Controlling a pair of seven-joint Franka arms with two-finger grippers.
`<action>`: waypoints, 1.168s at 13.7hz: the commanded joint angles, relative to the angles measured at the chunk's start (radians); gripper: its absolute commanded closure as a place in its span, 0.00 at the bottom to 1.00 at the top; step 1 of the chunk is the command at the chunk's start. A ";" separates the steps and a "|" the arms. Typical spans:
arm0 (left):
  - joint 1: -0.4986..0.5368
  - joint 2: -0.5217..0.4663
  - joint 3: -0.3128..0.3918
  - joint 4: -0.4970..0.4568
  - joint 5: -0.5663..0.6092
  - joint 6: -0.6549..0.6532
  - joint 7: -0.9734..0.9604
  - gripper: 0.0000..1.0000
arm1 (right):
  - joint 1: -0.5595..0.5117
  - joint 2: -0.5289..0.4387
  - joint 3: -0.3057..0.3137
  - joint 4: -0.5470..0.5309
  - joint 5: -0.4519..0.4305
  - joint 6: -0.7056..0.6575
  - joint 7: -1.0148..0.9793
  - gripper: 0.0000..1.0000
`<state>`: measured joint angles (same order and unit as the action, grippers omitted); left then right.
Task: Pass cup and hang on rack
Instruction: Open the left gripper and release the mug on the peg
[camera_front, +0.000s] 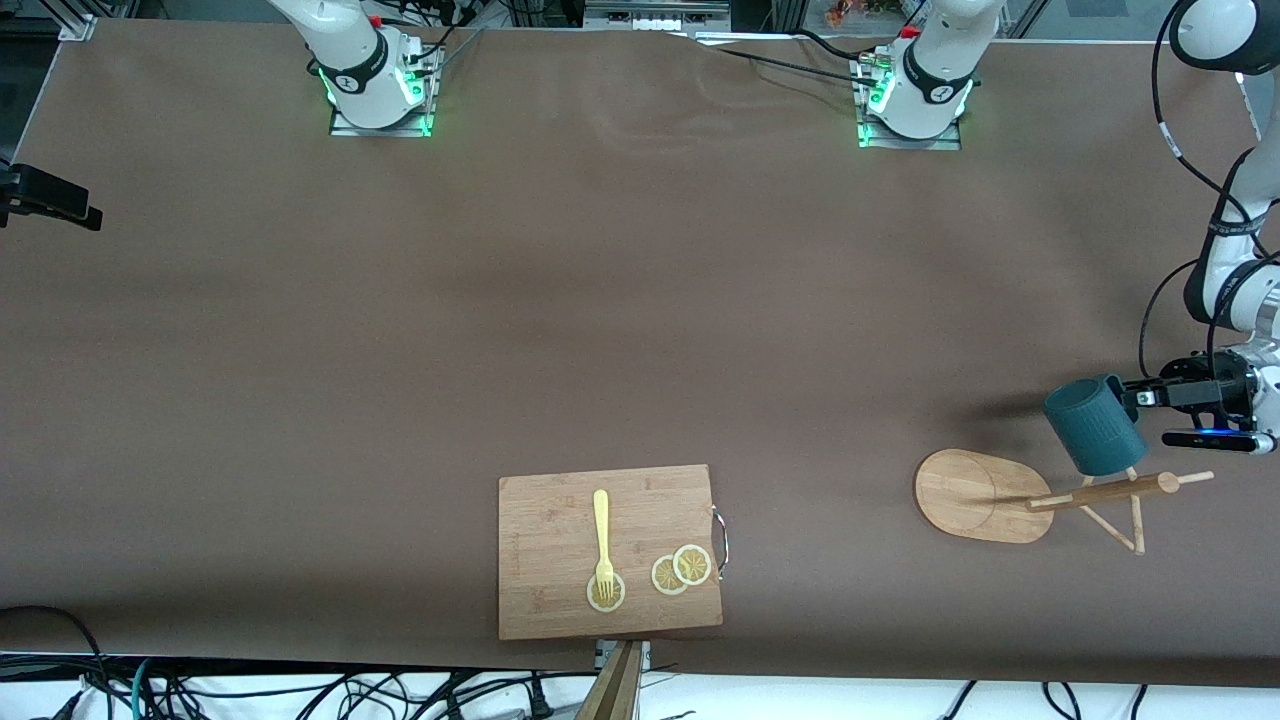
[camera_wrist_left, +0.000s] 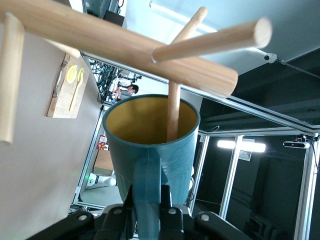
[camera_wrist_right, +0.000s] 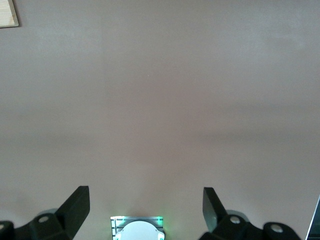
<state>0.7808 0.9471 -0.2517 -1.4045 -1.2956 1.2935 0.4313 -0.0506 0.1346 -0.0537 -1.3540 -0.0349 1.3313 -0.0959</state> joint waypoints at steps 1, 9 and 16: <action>-0.002 0.047 -0.005 0.068 -0.014 -0.011 -0.028 1.00 | -0.005 -0.013 -0.002 -0.014 0.015 0.009 -0.002 0.00; -0.005 0.079 -0.005 0.116 -0.017 -0.010 -0.023 0.98 | -0.006 -0.013 -0.003 -0.014 0.015 0.009 -0.002 0.00; 0.000 0.093 -0.005 0.114 -0.005 -0.016 -0.011 0.00 | -0.005 -0.012 -0.003 -0.014 0.016 0.009 -0.002 0.00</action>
<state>0.7808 1.0195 -0.2518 -1.3275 -1.2960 1.2927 0.4269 -0.0511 0.1346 -0.0554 -1.3540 -0.0349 1.3314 -0.0959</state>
